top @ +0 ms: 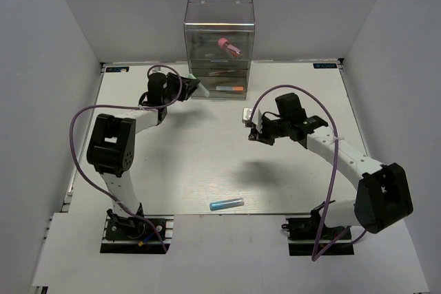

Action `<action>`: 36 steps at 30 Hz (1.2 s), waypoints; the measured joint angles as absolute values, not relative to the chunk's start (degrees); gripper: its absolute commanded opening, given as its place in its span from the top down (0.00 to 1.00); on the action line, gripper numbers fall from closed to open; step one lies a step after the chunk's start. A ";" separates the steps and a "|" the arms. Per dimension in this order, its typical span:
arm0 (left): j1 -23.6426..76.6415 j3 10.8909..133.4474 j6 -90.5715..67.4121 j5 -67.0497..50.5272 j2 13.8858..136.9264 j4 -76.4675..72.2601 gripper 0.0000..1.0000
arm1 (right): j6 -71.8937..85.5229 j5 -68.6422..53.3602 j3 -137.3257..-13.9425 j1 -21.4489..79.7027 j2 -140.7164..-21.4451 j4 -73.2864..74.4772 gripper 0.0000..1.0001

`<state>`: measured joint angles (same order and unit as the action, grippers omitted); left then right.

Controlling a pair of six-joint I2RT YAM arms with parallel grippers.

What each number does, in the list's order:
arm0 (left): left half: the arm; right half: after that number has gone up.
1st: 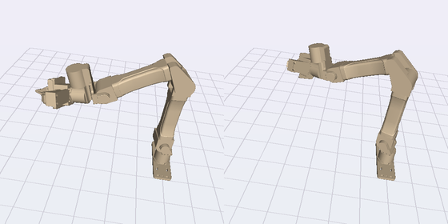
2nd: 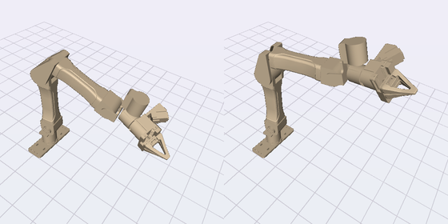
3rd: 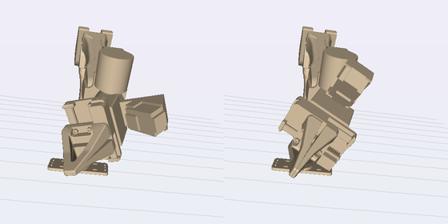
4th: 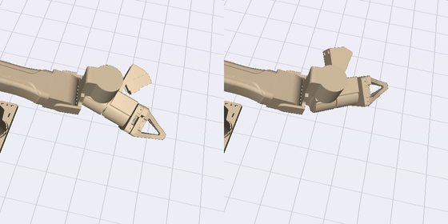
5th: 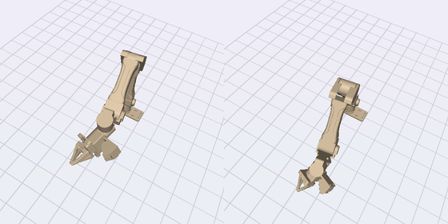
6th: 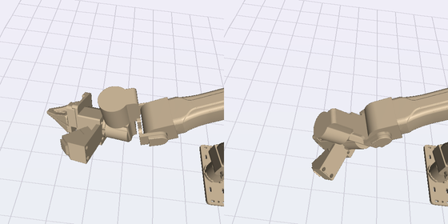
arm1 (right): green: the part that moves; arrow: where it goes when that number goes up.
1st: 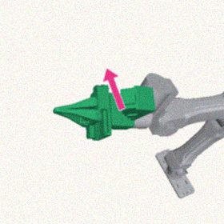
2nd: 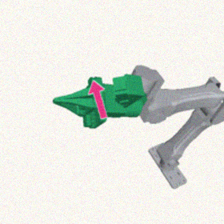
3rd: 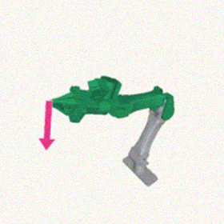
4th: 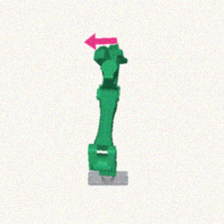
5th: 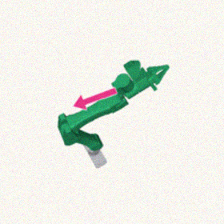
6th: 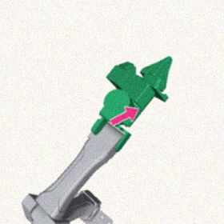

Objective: Sort the stationery into containers
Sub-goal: Place the stationery into the container

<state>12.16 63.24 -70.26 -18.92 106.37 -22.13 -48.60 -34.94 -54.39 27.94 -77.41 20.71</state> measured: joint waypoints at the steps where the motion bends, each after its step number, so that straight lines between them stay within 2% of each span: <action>1: 12.43 63.44 -73.52 -17.39 107.42 -24.58 1.00 | -48.58 -34.98 -54.13 27.79 -76.97 20.53 0.84; 8: 14.52 70.28 -86.98 -7.97 114.59 -31.27 0.98 | -48.36 -35.14 -51.18 27.70 -74.02 20.40 0.80; 17: 16.93 82.32 -91.09 -0.47 121.08 -21.17 0.90 | -48.34 -35.14 -50.68 26.98 -73.10 20.43 0.73; 22: 18.06 87.00 -91.59 1.63 123.50 -12.43 0.76 | -48.29 -35.14 -50.68 26.96 -72.71 20.45 0.67; 23: 18.22 87.72 -91.59 2.00 123.92 -10.46 0.71 | -48.29 -35.14 -50.68 26.92 -72.69 20.43 0.65; 24: 18.41 89.23 -91.61 2.20 124.60 -8.93 0.62 | -48.29 -35.16 -50.68 26.89 -72.66 20.45 0.65; 27: 18.55 91.02 -91.61 2.46 125.58 -5.76 0.51 | -48.29 -35.14 -50.65 26.74 -72.69 20.45 0.61; 33: 18.48 92.20 -91.74 2.42 126.04 -3.77 0.40 | -48.45 -35.16 -50.65 26.70 -72.69 20.49 0.50; 36: 18.39 91.50 -91.77 1.67 125.97 -4.62 0.38 | -49.19 -35.97 -50.65 26.70 -72.69 20.82 0.42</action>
